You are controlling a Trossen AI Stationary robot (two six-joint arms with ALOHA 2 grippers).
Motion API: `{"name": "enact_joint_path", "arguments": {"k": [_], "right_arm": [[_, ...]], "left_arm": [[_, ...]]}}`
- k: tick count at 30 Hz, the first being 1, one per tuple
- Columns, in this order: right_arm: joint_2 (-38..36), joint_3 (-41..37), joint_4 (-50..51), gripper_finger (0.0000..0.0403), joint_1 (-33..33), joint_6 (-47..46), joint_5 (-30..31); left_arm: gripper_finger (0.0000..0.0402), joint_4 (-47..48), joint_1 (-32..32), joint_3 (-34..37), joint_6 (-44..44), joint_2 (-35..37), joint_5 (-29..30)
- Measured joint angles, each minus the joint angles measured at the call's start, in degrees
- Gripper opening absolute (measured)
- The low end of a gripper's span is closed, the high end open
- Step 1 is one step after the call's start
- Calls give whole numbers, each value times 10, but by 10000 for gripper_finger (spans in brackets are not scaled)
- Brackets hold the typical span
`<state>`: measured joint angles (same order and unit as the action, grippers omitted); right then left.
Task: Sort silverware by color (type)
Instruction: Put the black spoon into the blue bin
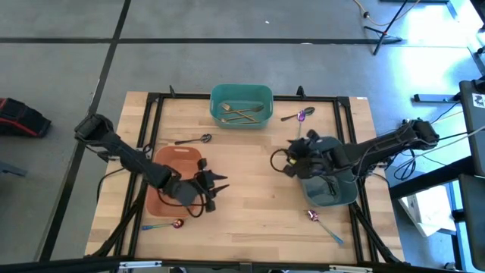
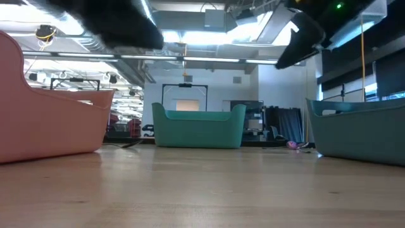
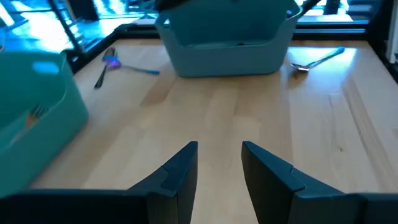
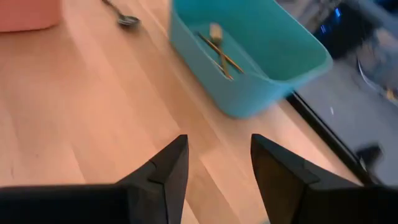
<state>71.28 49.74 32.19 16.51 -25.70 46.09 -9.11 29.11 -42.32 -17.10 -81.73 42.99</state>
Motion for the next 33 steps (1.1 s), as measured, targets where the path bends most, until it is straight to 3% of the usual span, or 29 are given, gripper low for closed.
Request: {"name": "enact_joint_path", "arguments": {"k": [5,12,20,25,33], "right_arm": [[37,-35,-149,163,0,124,-9],[89,-52,-254,163,-1,251,-25],[148,-53,-296,163,-63,326,-134],[196,-53,-344,163,-120,353,-198],[256,-53,-496,163,-155,378,-354]], "left_arm": [[121,74,-62,-60,41,8,-56],[121,283,-176,-145,41,44,-82],[121,491,-349,-202,57,53,-121],[121,570,-479,-202,93,53,-199],[121,598,-655,-167,178,52,-390]]}}
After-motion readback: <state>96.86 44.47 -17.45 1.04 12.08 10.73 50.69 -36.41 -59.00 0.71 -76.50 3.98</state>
